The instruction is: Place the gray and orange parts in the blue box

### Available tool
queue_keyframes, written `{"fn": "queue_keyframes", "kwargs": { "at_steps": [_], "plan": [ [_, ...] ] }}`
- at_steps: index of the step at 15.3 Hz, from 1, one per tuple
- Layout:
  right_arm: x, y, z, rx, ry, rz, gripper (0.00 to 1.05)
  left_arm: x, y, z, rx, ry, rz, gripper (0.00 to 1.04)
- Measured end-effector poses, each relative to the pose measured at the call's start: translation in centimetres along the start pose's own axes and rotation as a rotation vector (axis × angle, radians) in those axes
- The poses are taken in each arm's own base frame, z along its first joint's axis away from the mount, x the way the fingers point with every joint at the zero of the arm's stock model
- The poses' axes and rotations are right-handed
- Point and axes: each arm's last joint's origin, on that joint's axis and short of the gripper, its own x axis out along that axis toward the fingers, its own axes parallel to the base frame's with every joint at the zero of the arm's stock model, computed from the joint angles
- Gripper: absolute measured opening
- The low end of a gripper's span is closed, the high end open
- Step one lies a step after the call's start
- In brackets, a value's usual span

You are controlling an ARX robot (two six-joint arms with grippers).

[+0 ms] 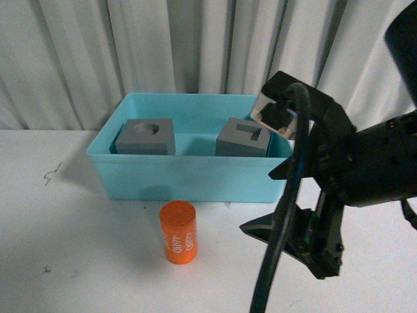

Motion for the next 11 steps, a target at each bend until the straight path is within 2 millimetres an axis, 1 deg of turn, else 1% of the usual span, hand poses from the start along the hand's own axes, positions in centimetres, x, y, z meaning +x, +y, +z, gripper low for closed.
{"fn": "queue_keyframes", "kwargs": {
  "at_steps": [1, 4, 6, 9, 11],
  "plan": [
    [1.3, -0.1, 0.2, 0.003, 0.023, 0.014, 0.98, 0.0, 0.0, 0.0, 0.0, 0.0, 0.0, 0.98],
    [4.4, 0.0, 1.3, -0.007, 0.05, 0.05, 0.98, 0.0, 0.0, 0.0, 0.0, 0.0, 0.0, 0.98],
    [6.4, 0.7, 2.4, -0.036, 0.053, 0.078, 0.98, 0.0, 0.0, 0.0, 0.0, 0.0, 0.0, 0.98],
    [8.8, 1.5, 2.9, -0.057, 0.072, 0.099, 0.98, 0.0, 0.0, 0.0, 0.0, 0.0, 0.0, 0.98],
    [9.6, 1.4, 3.2, -0.061, 0.071, 0.09, 0.98, 0.0, 0.0, 0.0, 0.001, 0.0, 0.0, 0.98]
  ]
}}
